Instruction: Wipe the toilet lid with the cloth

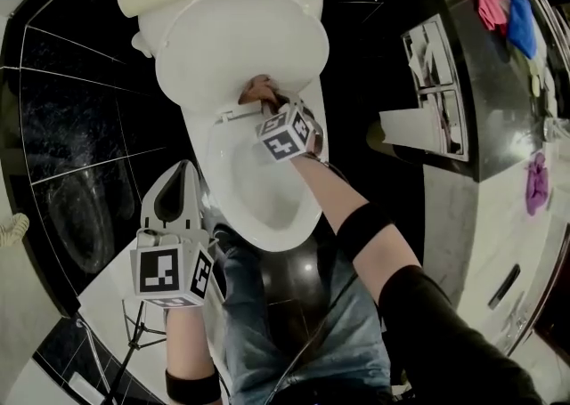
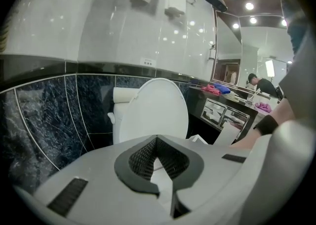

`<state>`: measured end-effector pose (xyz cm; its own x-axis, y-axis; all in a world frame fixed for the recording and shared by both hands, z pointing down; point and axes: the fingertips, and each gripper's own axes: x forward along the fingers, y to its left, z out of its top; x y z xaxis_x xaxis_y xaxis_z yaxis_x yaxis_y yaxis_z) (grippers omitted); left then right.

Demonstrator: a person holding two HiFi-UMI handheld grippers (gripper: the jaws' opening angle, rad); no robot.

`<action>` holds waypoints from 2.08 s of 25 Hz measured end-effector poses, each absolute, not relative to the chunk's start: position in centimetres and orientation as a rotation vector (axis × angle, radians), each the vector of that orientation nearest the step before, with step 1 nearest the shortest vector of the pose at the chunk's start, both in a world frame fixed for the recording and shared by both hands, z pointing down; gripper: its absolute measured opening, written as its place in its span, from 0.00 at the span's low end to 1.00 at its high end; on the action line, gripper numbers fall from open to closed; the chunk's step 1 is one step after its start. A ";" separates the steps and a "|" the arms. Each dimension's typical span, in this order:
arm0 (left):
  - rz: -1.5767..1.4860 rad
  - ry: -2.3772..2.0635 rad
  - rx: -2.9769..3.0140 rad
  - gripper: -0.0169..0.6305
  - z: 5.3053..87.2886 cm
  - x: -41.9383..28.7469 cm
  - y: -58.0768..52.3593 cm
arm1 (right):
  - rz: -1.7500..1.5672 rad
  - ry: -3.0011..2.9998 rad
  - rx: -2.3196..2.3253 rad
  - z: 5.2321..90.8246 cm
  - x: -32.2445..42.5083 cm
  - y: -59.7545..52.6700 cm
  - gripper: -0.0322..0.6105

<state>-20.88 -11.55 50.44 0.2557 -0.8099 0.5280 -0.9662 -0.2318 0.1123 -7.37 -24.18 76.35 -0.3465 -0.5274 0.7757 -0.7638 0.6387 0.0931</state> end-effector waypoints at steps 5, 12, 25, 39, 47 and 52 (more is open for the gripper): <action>0.523 -1.635 2.112 0.03 50.7 -22.7 -11.0 | 0.288 -2.139 0.695 78.7 -17.4 -21.1 0.16; 0.543 -1.679 2.059 0.03 53.3 -26.5 -9.5 | 0.377 -2.086 0.694 84.1 -18.7 -21.6 0.16; 0.514 -1.663 2.070 0.03 53.5 -24.8 -9.6 | 0.504 -1.894 1.022 83.3 -4.1 -25.2 0.16; 0.480 -1.570 2.081 0.03 48.3 -20.0 -11.5 | 0.172 -2.249 1.085 56.4 -9.0 -27.1 0.16; 0.431 -1.588 2.080 0.03 45.4 -20.5 -12.9 | -0.073 -2.329 1.108 45.7 -11.8 -32.1 0.16; 0.416 -1.601 2.099 0.03 45.3 -20.6 -13.2 | 0.008 -2.310 1.192 46.8 -9.9 -33.6 0.16</action>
